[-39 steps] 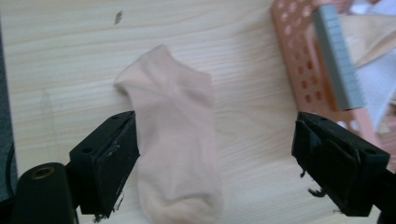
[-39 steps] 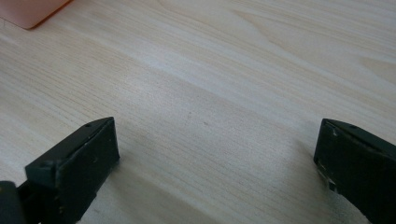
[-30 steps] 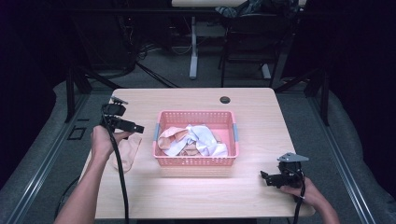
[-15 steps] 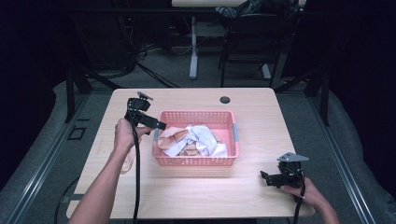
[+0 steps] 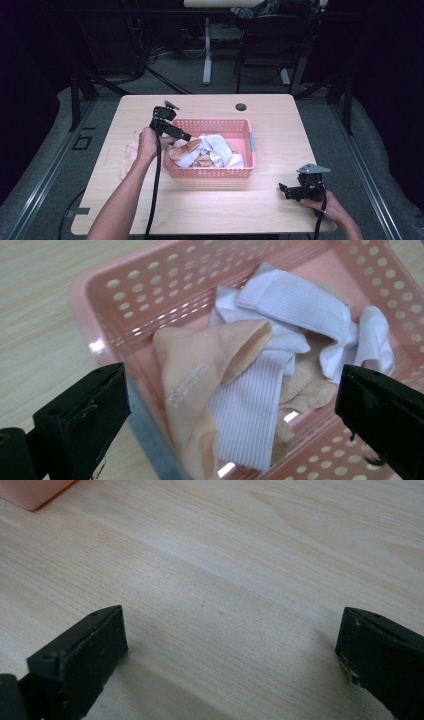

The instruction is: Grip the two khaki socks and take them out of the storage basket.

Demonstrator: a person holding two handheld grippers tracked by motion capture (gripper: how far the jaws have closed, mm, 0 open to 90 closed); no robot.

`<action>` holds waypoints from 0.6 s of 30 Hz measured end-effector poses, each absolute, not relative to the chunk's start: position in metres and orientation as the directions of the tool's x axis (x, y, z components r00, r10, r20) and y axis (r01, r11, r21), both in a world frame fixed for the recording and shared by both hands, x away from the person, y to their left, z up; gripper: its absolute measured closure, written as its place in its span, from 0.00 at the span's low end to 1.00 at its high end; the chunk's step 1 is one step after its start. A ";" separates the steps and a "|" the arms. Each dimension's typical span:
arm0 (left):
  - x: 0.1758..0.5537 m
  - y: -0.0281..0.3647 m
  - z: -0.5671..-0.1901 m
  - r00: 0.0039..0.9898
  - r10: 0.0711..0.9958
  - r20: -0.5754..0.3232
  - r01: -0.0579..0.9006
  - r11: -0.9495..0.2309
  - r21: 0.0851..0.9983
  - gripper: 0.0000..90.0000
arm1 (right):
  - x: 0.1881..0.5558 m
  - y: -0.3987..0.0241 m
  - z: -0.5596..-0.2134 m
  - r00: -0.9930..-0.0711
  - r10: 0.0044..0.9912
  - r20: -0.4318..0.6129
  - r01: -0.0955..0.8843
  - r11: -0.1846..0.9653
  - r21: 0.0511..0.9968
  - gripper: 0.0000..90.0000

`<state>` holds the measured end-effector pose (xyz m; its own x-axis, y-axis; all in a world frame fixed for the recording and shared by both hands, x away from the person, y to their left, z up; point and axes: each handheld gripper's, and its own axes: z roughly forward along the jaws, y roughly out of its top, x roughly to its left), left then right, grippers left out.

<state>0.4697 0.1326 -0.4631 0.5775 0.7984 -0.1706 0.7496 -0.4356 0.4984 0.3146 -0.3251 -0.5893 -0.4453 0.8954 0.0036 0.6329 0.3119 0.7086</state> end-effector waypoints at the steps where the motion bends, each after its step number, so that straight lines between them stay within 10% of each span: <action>1: 0.470 0.130 -0.464 0.587 0.794 -0.159 0.741 -0.448 0.500 0.01 | 0.315 -0.325 -0.589 -0.445 0.895 0.004 0.633 0.312 0.709 0.00; 18: 0.481 0.110 -0.490 0.629 0.774 -0.069 0.708 -0.534 0.461 0.27 | 0.315 -0.325 -0.589 -0.449 0.893 0.004 0.631 0.314 0.709 0.00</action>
